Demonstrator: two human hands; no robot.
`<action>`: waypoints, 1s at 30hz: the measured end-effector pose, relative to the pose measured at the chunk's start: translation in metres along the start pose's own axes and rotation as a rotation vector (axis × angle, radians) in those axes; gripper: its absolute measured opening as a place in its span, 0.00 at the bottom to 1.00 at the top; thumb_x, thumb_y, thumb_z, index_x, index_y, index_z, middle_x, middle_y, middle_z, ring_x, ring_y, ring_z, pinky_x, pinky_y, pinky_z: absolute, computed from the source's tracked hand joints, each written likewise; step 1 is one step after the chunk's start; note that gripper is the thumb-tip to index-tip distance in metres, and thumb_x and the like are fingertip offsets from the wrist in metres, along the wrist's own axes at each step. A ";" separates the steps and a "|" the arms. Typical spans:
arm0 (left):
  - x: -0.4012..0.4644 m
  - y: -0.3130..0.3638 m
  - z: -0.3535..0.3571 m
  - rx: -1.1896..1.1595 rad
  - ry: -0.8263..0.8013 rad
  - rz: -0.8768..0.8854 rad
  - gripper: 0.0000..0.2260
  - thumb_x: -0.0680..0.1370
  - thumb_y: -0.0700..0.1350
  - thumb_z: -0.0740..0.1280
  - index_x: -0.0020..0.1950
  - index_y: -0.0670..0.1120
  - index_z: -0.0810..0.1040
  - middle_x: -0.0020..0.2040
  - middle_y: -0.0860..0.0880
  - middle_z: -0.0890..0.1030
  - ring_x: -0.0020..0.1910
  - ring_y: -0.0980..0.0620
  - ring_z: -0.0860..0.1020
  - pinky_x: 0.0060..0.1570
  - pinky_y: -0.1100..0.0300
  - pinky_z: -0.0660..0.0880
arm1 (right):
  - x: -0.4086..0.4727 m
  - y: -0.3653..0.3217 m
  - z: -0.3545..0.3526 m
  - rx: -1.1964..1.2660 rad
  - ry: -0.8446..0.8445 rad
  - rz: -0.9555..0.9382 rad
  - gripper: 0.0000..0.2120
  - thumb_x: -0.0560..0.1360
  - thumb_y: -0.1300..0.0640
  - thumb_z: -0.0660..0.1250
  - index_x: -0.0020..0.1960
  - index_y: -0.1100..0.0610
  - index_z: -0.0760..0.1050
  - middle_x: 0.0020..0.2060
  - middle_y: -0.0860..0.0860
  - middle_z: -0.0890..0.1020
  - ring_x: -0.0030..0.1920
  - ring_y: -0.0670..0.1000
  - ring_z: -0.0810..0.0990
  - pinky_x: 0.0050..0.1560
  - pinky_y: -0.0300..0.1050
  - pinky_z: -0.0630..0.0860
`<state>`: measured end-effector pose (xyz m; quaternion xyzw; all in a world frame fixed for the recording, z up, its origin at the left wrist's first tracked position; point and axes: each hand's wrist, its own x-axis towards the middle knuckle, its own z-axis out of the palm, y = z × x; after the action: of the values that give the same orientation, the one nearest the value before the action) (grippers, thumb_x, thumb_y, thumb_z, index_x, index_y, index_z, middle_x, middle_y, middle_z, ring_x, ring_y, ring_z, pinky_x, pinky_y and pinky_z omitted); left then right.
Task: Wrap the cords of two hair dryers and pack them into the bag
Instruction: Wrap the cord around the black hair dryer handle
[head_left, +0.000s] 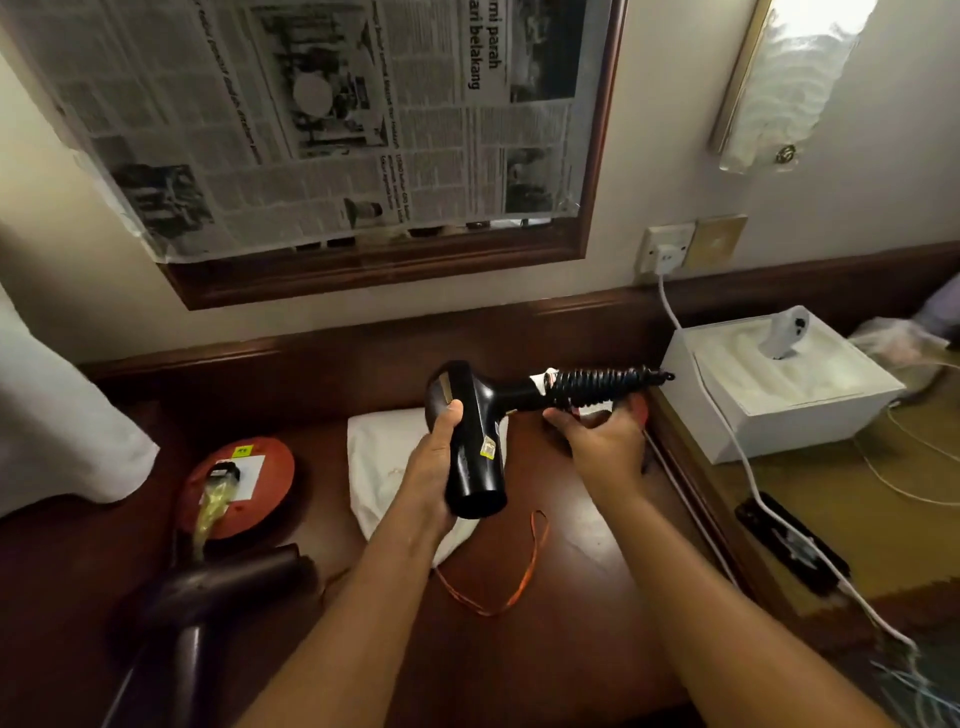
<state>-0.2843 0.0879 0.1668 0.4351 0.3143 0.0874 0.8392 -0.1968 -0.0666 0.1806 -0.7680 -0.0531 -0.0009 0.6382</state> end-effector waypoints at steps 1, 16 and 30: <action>0.003 -0.009 0.000 0.014 0.024 0.000 0.27 0.72 0.57 0.70 0.62 0.39 0.76 0.43 0.42 0.83 0.37 0.47 0.82 0.49 0.46 0.80 | 0.003 0.012 0.000 0.032 -0.025 0.076 0.26 0.61 0.51 0.81 0.52 0.55 0.72 0.40 0.48 0.81 0.44 0.47 0.81 0.52 0.36 0.77; 0.049 -0.163 -0.015 0.170 0.068 -0.200 0.19 0.72 0.50 0.73 0.61 0.50 0.76 0.55 0.40 0.82 0.54 0.40 0.81 0.58 0.43 0.76 | 0.011 0.150 -0.026 0.868 0.199 0.938 0.10 0.76 0.57 0.68 0.55 0.59 0.72 0.49 0.58 0.78 0.50 0.57 0.78 0.56 0.56 0.76; 0.077 -0.209 -0.016 0.379 0.133 -0.227 0.11 0.76 0.46 0.70 0.57 0.55 0.76 0.54 0.50 0.82 0.55 0.49 0.80 0.58 0.51 0.76 | 0.025 0.215 -0.029 0.844 0.352 1.044 0.21 0.74 0.63 0.68 0.66 0.61 0.69 0.60 0.61 0.78 0.58 0.59 0.79 0.42 0.54 0.80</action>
<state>-0.2599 0.0048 -0.0388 0.5401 0.4268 -0.0396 0.7243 -0.1525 -0.1315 -0.0233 -0.3677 0.4317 0.2023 0.7985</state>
